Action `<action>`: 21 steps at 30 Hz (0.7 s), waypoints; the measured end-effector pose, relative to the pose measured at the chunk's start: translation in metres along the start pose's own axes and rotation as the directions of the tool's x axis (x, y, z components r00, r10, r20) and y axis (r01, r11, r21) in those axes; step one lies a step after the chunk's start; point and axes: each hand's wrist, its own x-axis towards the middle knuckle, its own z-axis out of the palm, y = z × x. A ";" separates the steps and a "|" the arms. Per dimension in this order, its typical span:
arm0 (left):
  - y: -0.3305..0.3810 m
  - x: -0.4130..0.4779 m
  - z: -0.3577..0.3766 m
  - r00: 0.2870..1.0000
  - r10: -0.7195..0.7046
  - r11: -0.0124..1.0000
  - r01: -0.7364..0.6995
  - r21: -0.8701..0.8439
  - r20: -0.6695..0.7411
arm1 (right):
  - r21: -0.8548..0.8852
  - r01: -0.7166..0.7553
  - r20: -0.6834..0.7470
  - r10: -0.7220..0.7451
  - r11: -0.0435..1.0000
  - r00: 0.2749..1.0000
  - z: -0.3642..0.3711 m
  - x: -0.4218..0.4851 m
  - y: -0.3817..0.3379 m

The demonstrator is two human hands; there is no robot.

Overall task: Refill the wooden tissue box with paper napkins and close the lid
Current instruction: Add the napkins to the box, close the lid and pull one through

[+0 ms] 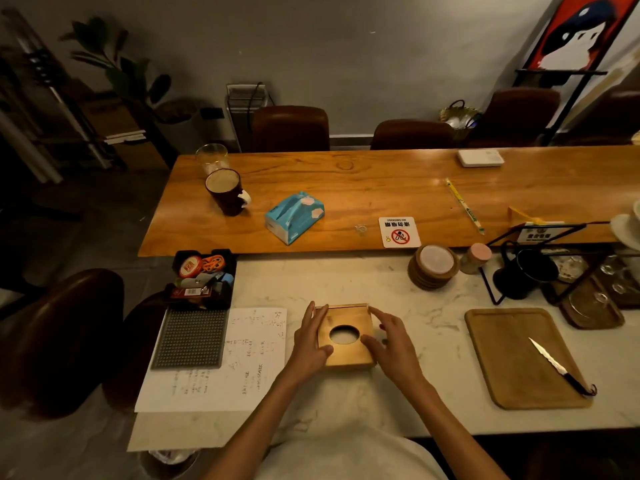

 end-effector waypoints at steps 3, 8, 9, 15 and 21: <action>-0.009 0.002 -0.001 0.999 0.031 0.999 -0.031 -0.010 0.004 | -0.470 0.219 -0.011 -0.254 0.855 0.967 0.008 0.005 -0.019; -0.016 0.004 0.001 0.998 0.069 0.998 -0.069 -0.007 -0.009 | -0.726 0.217 0.268 -0.022 0.652 0.963 0.023 0.023 -0.071; -0.016 0.005 0.002 0.997 0.071 0.997 -0.071 -0.015 -0.013 | -0.757 0.242 0.296 -0.011 0.607 0.955 0.027 0.026 -0.076; -0.016 0.003 0.005 0.999 0.051 0.997 -0.051 -0.055 -0.016 | -0.839 0.340 0.362 -0.031 0.424 0.932 0.039 0.029 -0.084; -0.017 -0.001 0.007 0.999 0.038 0.995 -0.040 -0.091 -0.026 | -0.803 0.310 0.312 -0.084 0.509 0.946 0.034 0.027 -0.077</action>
